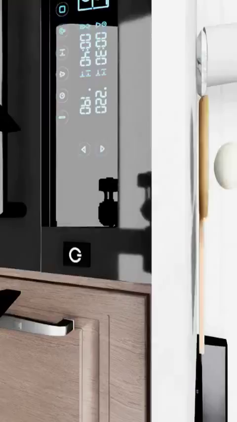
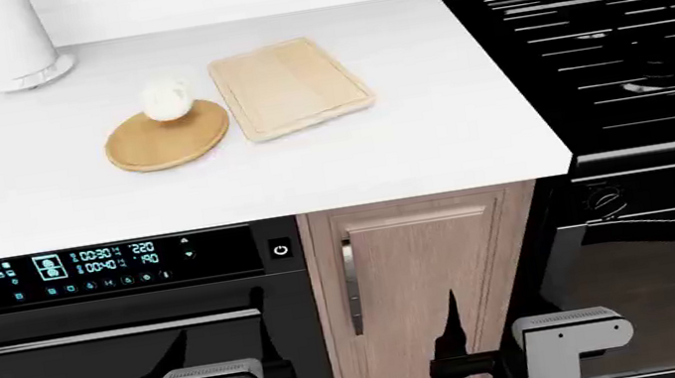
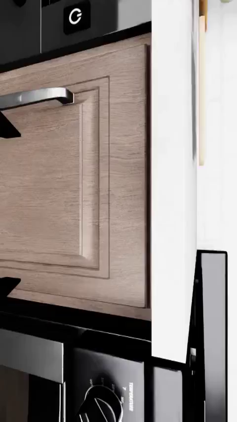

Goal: Pick the dumpling from the plate and place it on the cutting board. Then pick the condiment bottle from the cabinet and place it next to the cutting board.

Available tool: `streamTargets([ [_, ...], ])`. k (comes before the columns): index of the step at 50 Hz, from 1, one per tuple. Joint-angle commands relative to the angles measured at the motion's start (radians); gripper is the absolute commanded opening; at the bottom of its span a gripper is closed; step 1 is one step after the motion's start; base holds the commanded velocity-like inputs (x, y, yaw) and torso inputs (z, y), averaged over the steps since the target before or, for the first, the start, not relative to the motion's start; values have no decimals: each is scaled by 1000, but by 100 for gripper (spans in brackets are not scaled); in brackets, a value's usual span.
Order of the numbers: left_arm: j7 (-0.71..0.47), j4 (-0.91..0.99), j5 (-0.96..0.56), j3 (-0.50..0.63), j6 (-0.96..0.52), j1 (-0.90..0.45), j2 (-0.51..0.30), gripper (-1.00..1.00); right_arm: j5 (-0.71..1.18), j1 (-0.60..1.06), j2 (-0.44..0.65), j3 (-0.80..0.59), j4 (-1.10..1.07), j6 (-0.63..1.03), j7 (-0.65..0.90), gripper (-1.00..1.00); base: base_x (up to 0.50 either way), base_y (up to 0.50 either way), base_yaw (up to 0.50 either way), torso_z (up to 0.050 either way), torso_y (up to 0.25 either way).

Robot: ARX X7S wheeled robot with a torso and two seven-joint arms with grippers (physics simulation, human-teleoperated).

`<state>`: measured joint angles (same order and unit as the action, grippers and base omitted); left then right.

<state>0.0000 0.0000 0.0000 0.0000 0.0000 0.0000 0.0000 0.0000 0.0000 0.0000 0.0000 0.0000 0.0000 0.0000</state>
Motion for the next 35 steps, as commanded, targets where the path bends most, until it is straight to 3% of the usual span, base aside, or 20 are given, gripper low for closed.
streamTargets([
  [1, -17, 5, -18, 16, 1, 2, -17, 100, 15, -2, 16, -20, -2, 0, 19, 100, 0, 0, 0, 0, 0],
  [8, -40, 11, -57, 28, 16, 11, -40, 100, 39, -14, 44, -45, -9, -6, 35, 100, 0, 0, 0, 5, 0],
  [24, -59, 74, -106, 40, -59, -6, -88, 100, 62, 8, 72, -78, -50, 33, 63, 100, 0, 0, 0, 50, 0],
  [28, -58, 186, -140, 13, -172, -43, -133, 100, 97, 31, 95, -70, -163, 153, 58, 100, 0, 0, 0, 50, 0],
  [35, -23, 410, -200, -34, -475, -170, -276, 100, 194, 155, 175, -31, -388, 503, 29, 100, 0, 0, 0, 50, 0],
])
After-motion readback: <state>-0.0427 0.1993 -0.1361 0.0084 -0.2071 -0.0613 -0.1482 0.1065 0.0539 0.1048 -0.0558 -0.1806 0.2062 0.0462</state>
